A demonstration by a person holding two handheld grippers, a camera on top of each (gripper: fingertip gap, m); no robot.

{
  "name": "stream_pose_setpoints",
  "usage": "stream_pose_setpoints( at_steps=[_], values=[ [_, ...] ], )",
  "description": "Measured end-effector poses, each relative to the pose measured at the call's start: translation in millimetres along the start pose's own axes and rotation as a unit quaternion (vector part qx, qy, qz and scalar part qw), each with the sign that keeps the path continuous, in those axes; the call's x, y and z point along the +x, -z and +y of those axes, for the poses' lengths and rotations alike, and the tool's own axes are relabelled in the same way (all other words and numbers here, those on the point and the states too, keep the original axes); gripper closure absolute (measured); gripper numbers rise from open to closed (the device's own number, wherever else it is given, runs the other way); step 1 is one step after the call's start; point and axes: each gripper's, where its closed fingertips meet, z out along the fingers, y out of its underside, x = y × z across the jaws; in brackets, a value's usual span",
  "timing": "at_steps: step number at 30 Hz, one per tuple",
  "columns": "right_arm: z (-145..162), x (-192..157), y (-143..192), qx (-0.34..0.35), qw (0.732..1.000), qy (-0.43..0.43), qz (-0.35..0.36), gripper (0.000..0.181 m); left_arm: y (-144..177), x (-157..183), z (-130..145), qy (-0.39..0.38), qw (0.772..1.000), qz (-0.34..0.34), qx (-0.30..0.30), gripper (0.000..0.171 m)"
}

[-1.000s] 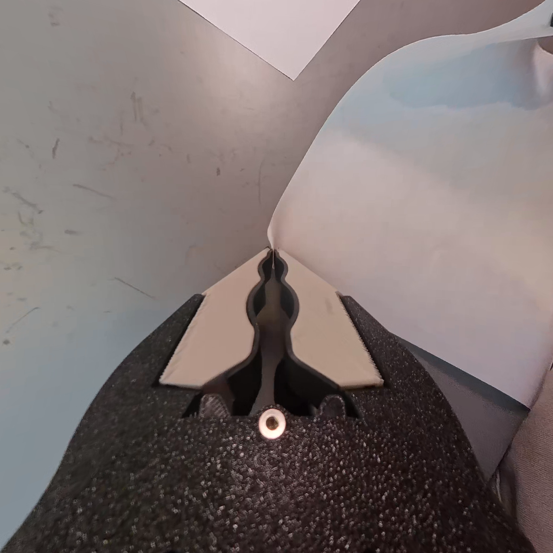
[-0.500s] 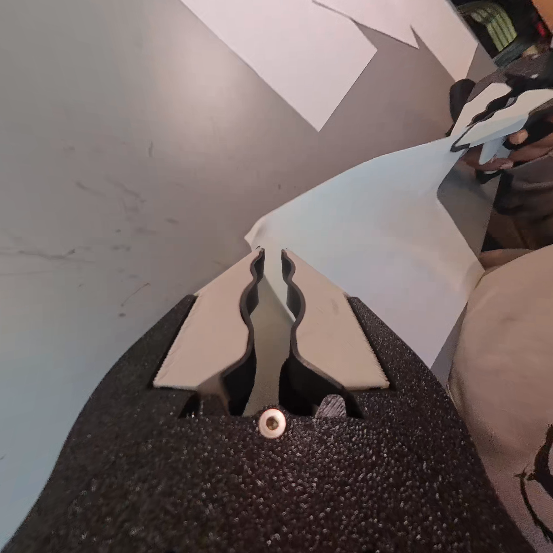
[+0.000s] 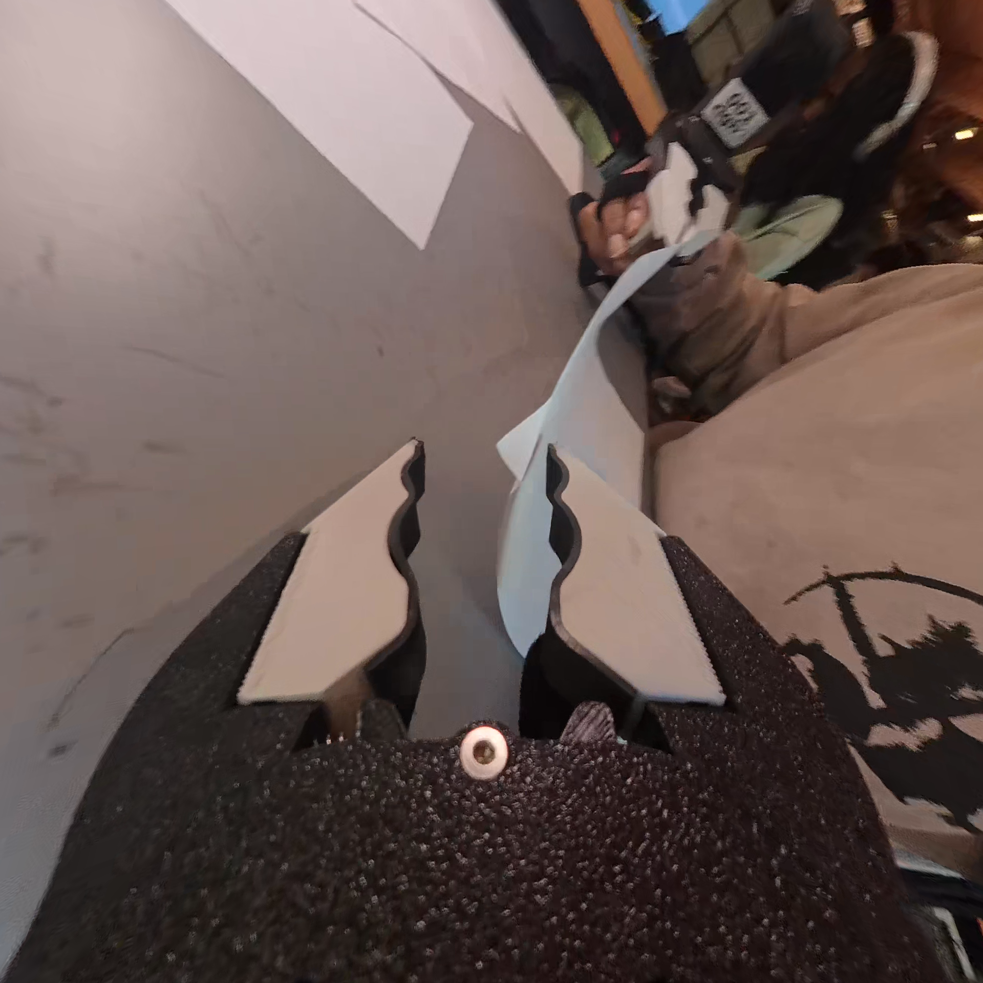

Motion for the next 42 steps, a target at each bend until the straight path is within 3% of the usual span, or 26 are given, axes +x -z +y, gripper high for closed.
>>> stream_pose_setpoints(
  at_steps=[3, 6, 9, 13, 17, 20, 26, 30, 34, 38, 42],
  values=[
    [6, 7, 2, -0.017, 1.000, -0.008, 0.015, 0.181, 5, 26, -13, -0.002, 0.995, 0.082, 0.049, 0.148],
    [13, 17, 4, -0.035, 0.998, -0.032, 0.042, 0.181, 8, 24, -11, 0.013, 0.996, 0.062, 0.057, 0.171],
    [14, 20, 5, -0.034, 0.996, -0.061, 0.050, 0.181, 7, 18, -5, 0.014, 0.999, 0.006, 0.036, 0.171],
    [12, 15, 6, -0.019, 0.996, -0.071, 0.040, 0.181, 14, 3, 0, 0.051, 0.998, -0.029, 0.035, 0.148],
    [6, 13, 9, 0.001, 0.997, -0.071, 0.033, 0.181, 21, -8, -5, 0.107, 0.992, -0.021, 0.059, 0.143],
    [7, 13, 11, 0.003, 0.997, -0.074, 0.037, 0.181, 16, 7, -3, 0.127, 0.990, 0.042, 0.049, 0.140],
    [10, 17, 12, -0.003, 0.995, -0.089, 0.041, 0.181, 9, 12, -16, 0.126, 0.987, 0.039, 0.087, 0.169],
    [24, 44, 14, -0.036, 0.985, -0.119, 0.123, 0.181, 8, 5, -21, 0.056, 0.991, -0.065, 0.100, 0.171],
    [36, 69, 9, -0.095, 0.964, -0.071, 0.239, 0.181, -9, 13, -15, -0.117, 0.970, -0.208, 0.036, 0.171],
    [37, 51, -25, -0.149, 0.956, 0.052, 0.248, 0.181, -40, 31, -3, -0.232, 0.940, -0.247, -0.032, 0.171],
    [56, 24, -48, -0.222, 0.938, 0.170, 0.203, 0.181, -70, 41, 19, -0.268, 0.933, -0.225, -0.085, 0.171]
  ],
)
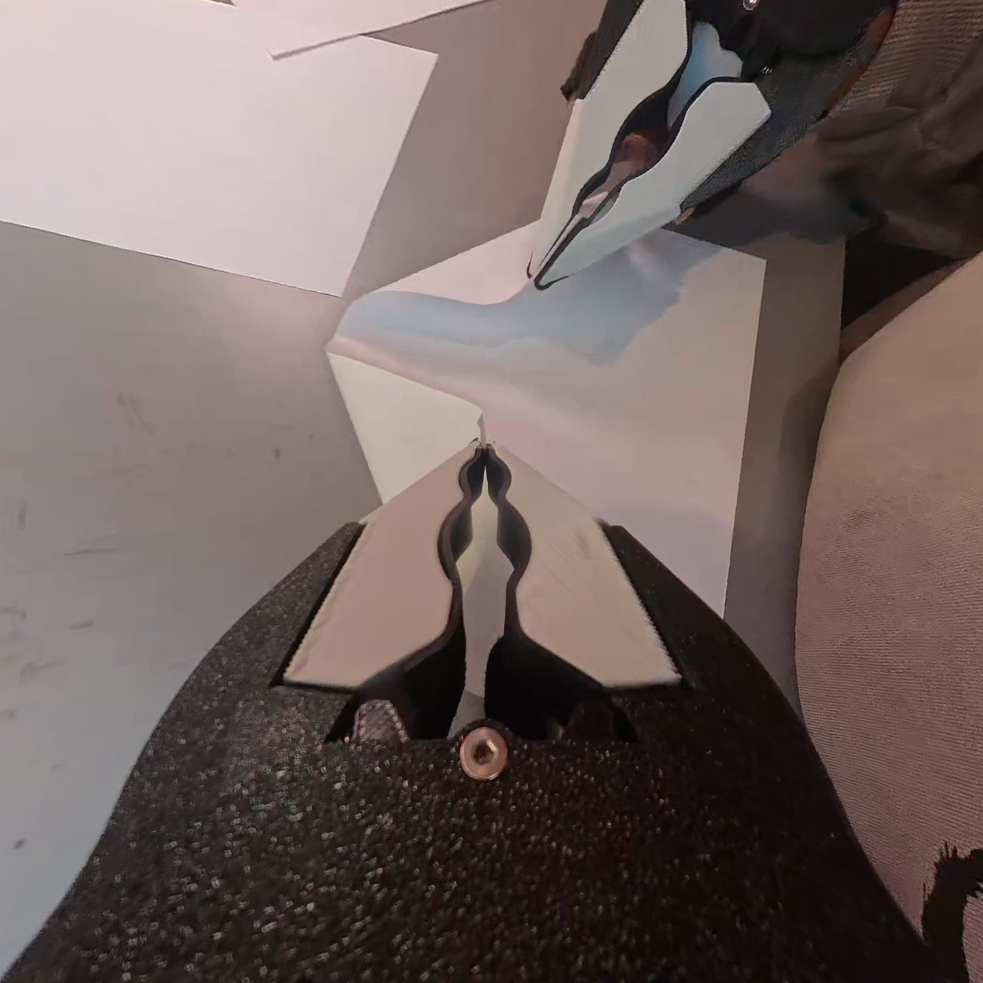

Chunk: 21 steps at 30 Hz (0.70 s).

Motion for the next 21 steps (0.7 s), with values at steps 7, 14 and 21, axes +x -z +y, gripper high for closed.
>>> stream_pose_setpoints(
  at_steps=[7, 14, 21],
  values=[
    [-3, -11, -9, -0.021, 0.998, 0.060, -0.007, 0.181, -31, 20, 7, -0.013, 0.998, 0.034, -0.044, 0.171],
    [0, -16, -23, -0.042, 0.988, 0.148, 0.022, 0.181, -48, 19, 8, -0.045, 0.996, 0.011, -0.074, 0.171],
    [1, -20, -25, -0.053, 0.978, 0.199, 0.034, 0.181, -52, 25, 13, -0.059, 0.994, 0.020, -0.086, 0.171]
  ],
)
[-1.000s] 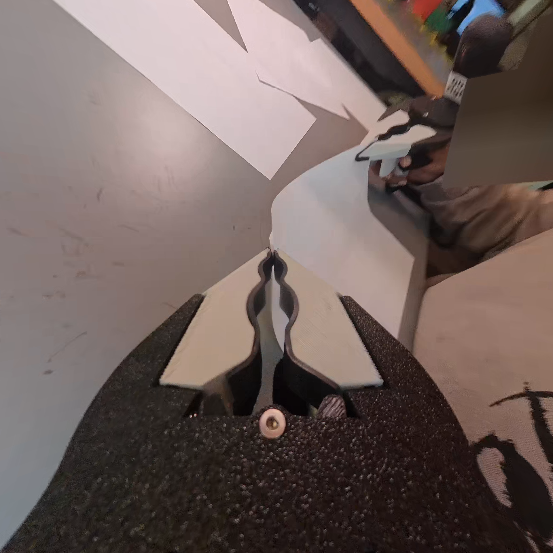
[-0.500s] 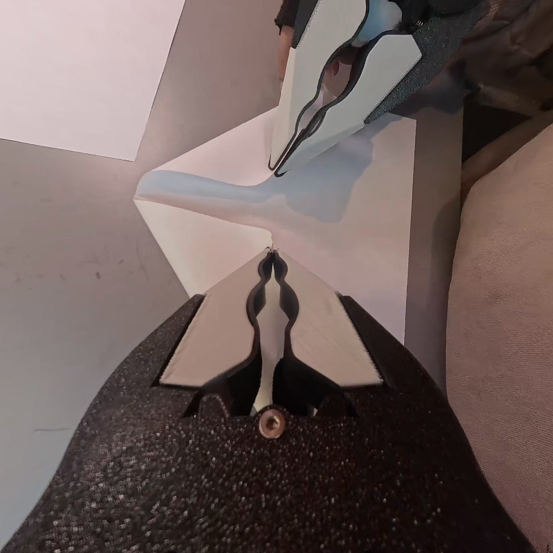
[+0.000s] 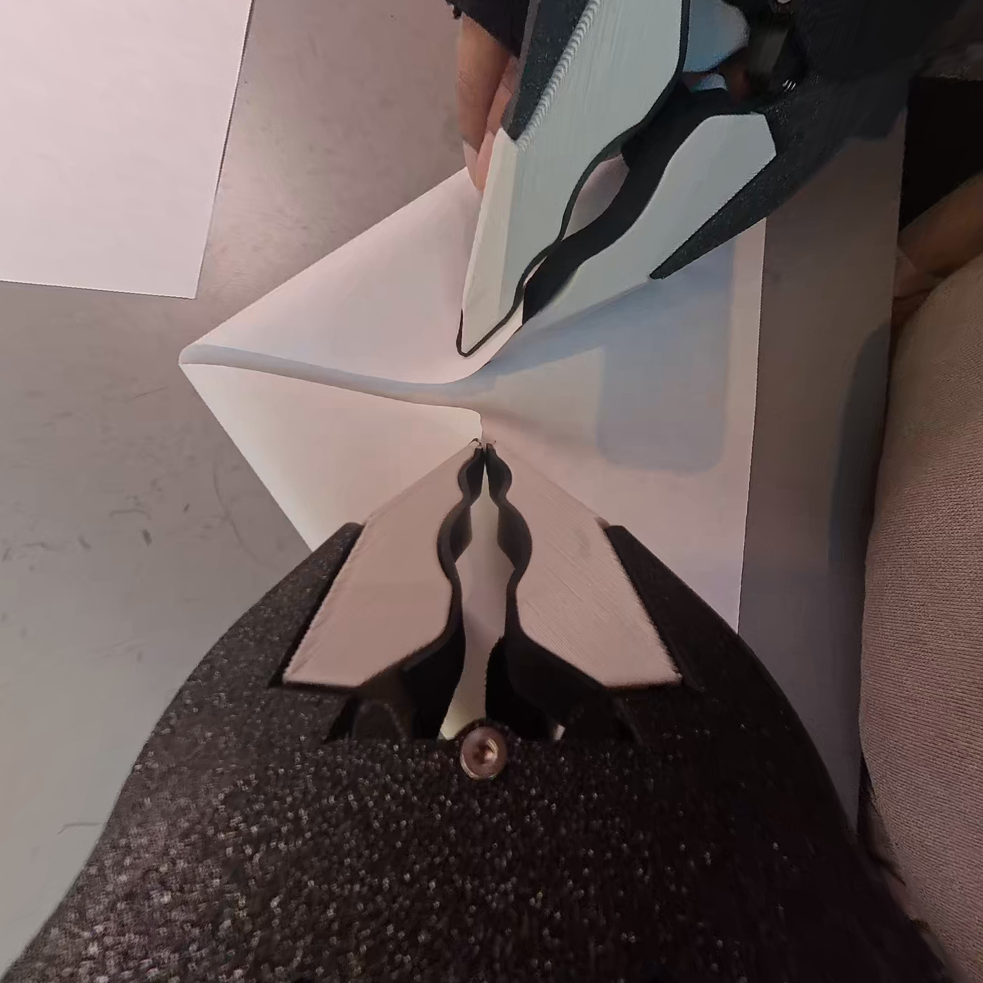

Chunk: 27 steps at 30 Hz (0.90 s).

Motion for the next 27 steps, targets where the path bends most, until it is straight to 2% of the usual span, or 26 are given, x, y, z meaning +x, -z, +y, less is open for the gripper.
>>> stream_pose_setpoints(
  at_steps=[4, 8, 14, 27],
  values=[
    [-2, -1, 0, -0.004, 1.000, 0.015, -0.005, 0.179, 0, 6, 0, 0.003, 1.000, 0.026, 0.001, 0.166],
    [-5, -6, 3, 0.014, 0.998, -0.030, -0.047, 0.173, 1, 15, 0, 0.031, 0.996, 0.079, 0.008, 0.157],
    [-9, -14, 10, 0.039, 0.985, -0.105, -0.129, 0.150, 2, 14, -1, 0.047, 0.994, 0.095, 0.011, 0.157],
    [-16, -22, 7, 0.055, 0.988, -0.069, -0.128, 0.179, 1, 17, 1, 0.017, 0.996, 0.087, 0.013, 0.171]
  ],
)
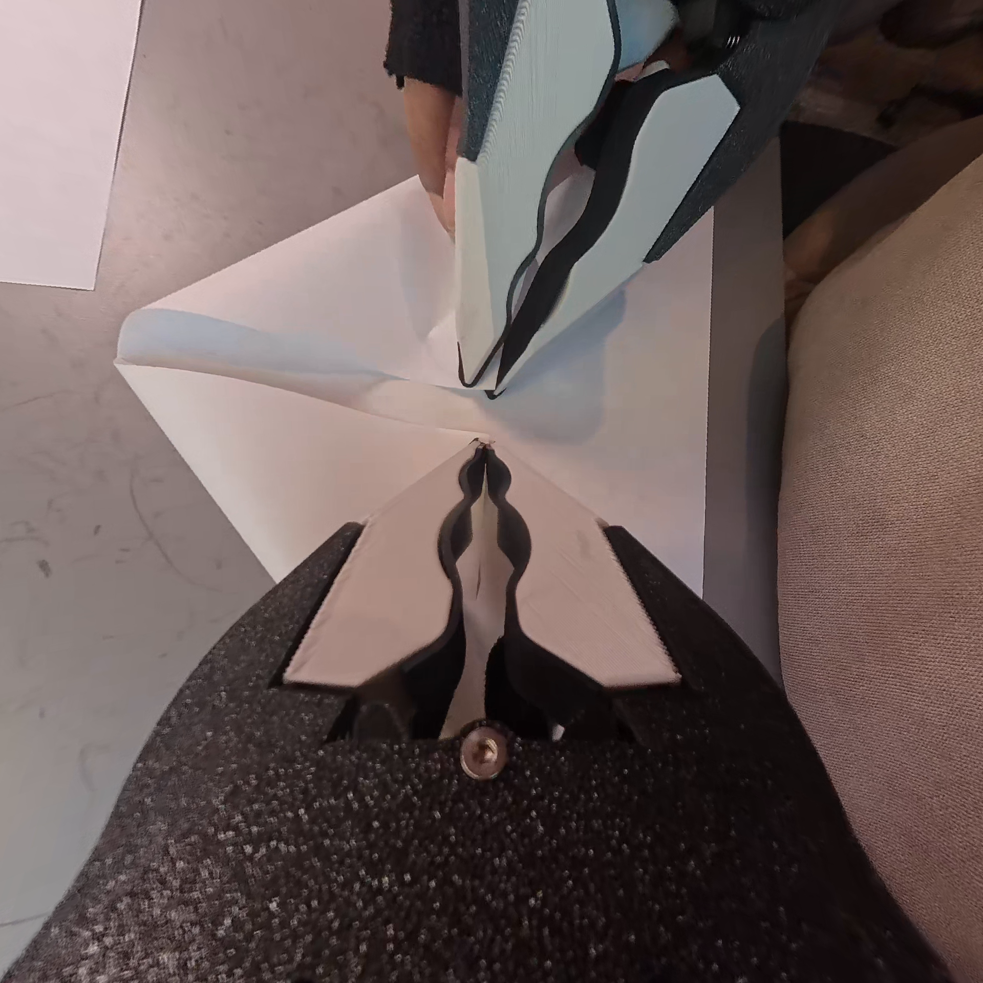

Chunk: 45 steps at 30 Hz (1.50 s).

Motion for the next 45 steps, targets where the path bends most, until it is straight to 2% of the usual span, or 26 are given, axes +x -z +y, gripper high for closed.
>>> stream_pose_setpoints(
  at_steps=[11, 16, 19, 24, 27, 30, 32, 33, 35, 37, 38, 39, 41, 42, 45],
  values=[
    [-8, -11, -3, 0.022, 0.997, 0.076, -0.004, 0.181, 1, 16, 1, -0.025, 0.998, 0.057, 0.009, 0.171],
    [-9, -11, -4, 0.025, 0.995, 0.093, -0.005, 0.181, 2, 18, 3, -0.032, 0.998, 0.062, 0.004, 0.171],
    [-9, -11, -4, 0.027, 0.996, 0.088, -0.007, 0.181, 6, 14, -2, -0.023, 0.998, 0.049, 0.021, 0.171],
    [-9, -11, -4, 0.031, 0.996, 0.079, -0.005, 0.181, 22, 8, -13, -0.038, 0.997, -0.005, 0.074, 0.171],
    [-9, -11, -4, 0.032, 0.997, 0.077, -0.005, 0.181, 39, -5, -23, -0.068, 0.986, -0.081, 0.126, 0.165],
    [-9, -10, -4, 0.033, 0.997, 0.074, -0.004, 0.181, 69, -26, -32, -0.078, 0.960, -0.186, 0.195, 0.163],
    [-9, -10, -4, 0.034, 0.997, 0.074, -0.004, 0.181, 94, -45, -29, -0.041, 0.942, -0.245, 0.228, 0.158],
    [-8, -10, -4, 0.035, 0.997, 0.073, -0.003, 0.181, 101, -56, -21, 0.000, 0.939, -0.261, 0.223, 0.155],
    [-8, -10, -3, 0.036, 0.997, 0.073, -0.003, 0.181, 109, -74, -4, 0.083, 0.937, -0.266, 0.213, 0.145],
    [-8, -10, -3, 0.037, 0.997, 0.072, -0.003, 0.181, 127, -89, 4, 0.133, 0.922, -0.283, 0.227, 0.142],
    [-8, -10, -3, 0.036, 0.997, 0.072, -0.003, 0.181, 133, -97, 13, 0.155, 0.920, -0.293, 0.210, 0.140],
    [-7, -10, -2, 0.035, 0.997, 0.073, -0.002, 0.181, 133, -105, 28, 0.188, 0.922, -0.290, 0.173, 0.131],
    [-7, -10, -1, 0.038, 0.997, 0.072, -0.002, 0.181, 119, -107, 58, 0.275, 0.930, -0.221, 0.107, 0.105],
    [-7, -10, 0, 0.041, 0.997, 0.071, -0.003, 0.181, 112, -104, 65, 0.311, 0.928, -0.178, 0.102, 0.098],
    [-8, -10, 2, 0.048, 0.997, 0.067, -0.002, 0.181, 109, -100, 61, 0.363, 0.918, -0.098, 0.128, 0.107]
  ],
)
